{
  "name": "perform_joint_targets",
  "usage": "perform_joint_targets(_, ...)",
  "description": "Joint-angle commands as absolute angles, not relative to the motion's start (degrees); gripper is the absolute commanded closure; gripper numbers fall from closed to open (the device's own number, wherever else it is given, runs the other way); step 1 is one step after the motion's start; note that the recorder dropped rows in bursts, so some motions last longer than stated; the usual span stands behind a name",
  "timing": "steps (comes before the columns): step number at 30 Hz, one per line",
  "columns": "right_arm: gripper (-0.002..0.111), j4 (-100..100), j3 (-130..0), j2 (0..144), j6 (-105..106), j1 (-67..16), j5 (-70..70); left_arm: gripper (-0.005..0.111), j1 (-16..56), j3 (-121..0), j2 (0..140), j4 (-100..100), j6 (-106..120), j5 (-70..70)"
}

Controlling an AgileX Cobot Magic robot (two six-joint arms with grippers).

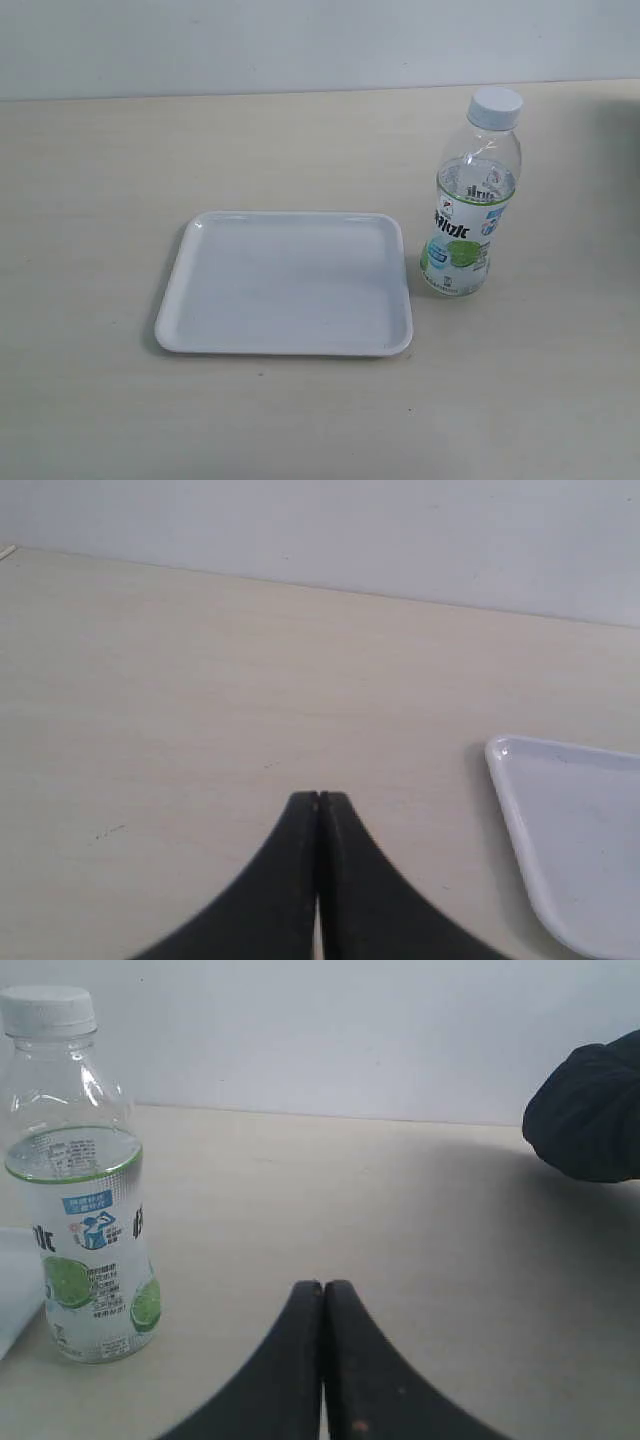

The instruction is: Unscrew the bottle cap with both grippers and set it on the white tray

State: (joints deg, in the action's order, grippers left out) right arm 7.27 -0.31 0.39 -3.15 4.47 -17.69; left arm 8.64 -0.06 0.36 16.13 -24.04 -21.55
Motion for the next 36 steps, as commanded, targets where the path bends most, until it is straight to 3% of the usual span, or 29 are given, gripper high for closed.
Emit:
perform_joint_targets(1,0.108,7.54,0.0,0.0,-3.15,4.76,-17.46,0.107,8.55,0.0,0.0,17.56,-24.21,-21.6)
perform_joint_targets(14,0.108,7.54,0.0,0.0,-3.15,4.76,-17.46,0.107,8.55,0.0,0.0,20.39,-24.21,7.54)
perform_joint_targets(36,0.108,7.68,0.0,0.0,-3.15,4.76,-16.63,0.107,8.55,0.0,0.0,20.25,-31.95,5.05)
